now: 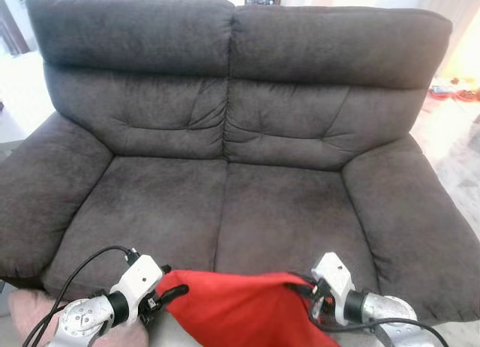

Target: Move the pillow to the sofa from floor

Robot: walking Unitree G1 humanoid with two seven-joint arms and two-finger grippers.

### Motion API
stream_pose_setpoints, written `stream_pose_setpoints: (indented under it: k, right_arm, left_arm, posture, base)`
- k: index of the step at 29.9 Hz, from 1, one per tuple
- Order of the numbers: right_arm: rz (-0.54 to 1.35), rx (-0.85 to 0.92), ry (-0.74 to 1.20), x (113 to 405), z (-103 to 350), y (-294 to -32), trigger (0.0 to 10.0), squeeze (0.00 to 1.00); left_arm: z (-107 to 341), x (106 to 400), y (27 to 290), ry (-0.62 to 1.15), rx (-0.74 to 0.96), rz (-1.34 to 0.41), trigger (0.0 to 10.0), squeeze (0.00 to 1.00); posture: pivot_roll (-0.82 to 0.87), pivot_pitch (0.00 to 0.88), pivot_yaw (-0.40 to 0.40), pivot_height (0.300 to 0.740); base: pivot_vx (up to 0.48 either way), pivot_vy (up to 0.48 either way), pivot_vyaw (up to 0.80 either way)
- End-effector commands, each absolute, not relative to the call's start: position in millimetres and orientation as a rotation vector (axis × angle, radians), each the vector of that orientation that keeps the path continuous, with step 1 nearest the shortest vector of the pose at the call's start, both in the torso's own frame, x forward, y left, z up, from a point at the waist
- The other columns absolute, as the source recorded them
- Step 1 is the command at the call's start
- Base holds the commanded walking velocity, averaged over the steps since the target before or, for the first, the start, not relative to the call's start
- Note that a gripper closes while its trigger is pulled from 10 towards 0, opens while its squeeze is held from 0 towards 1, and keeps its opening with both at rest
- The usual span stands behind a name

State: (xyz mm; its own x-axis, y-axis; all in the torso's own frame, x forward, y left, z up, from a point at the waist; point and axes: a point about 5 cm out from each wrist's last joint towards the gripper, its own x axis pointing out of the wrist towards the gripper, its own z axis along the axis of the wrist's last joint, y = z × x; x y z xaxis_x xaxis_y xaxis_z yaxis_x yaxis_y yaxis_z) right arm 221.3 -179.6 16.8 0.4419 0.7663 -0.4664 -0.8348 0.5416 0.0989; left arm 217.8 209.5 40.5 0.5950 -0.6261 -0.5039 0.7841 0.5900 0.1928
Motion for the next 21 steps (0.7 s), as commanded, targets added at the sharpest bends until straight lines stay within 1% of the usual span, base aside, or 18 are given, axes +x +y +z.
stream_pose_setpoints:
  k: [1,4,7,8,13,14,16,20,21]
  right_arm:
    - [1.063,-0.192,0.428,227.3,35.3,-176.4,10.0,0.0]
    - [1.093,-0.191,0.438,225.6,38.7,-177.6,10.0,0.0]
    - [1.151,-0.226,0.436,224.7,46.8,-178.0,10.0,0.0]
    - [1.155,-0.23,0.434,225.4,49.2,-178.2,10.0,0.0]
    - [1.186,-0.236,0.445,224.1,55.7,-181.0,10.0,0.0]
    - [1.213,-0.23,0.441,222.1,60.7,-181.1,10.0,0.0]
    - [1.244,-0.241,0.443,219.6,66.2,-181.6,10.0,0.0]
    - [1.283,-0.264,0.465,215.5,70.6,-184.1,10.0,0.0]
    - [1.324,-0.289,0.498,209.6,70.9,-186.8,10.0,0.0]
  left_arm:
    - [37.6,210.9,212.4,0.444,0.469,-0.91,10.0,0.0]
    - [37.2,206.8,216.5,0.459,0.509,-0.954,10.0,0.0]
    - [29.2,195.2,229.2,0.529,0.679,-1.066,10.0,0.0]
    - [28.2,194.0,231.5,0.534,0.7,-1.08,10.0,0.0]
    - [27.0,196.8,236.2,0.534,0.755,-1.075,10.0,0.0]
    - [26.7,199.6,237.3,0.518,0.793,-1.062,10.0,0.0]
    - [27.9,204.0,236.8,0.482,0.817,-1.037,10.0,0.0]
    - [29.8,210.6,234.1,0.428,0.823,-1.0,10.0,0.0]
    - [31.1,213.6,230.9,0.394,0.82,-0.989,10.0,0.0]
  posture:
    - [0.11,0.031,-0.061,0.74]
    - [0.11,0.031,-0.061,0.74]
    - [0.11,0.024,-0.058,0.74]
    - [0.11,0.017,-0.055,0.74]
    - [0.11,0.015,-0.055,0.74]
    - [0.11,0.015,-0.055,0.74]
    - [0.11,0.015,-0.055,0.74]
    - [0.1,0.024,-0.06,0.74]
    - [0.1,0.027,-0.062,0.74]
  base:
    - [0.0,0.0,0.0]
    - [0.0,0.0,0.0]
    - [0.0,0.0,0.0]
    - [0.0,0.0,0.0]
    - [0.0,0.0,0.0]
    - [0.0,0.0,0.0]
    - [0.0,0.0,0.0]
    - [0.0,0.0,0.0]
    - [0.0,0.0,0.0]
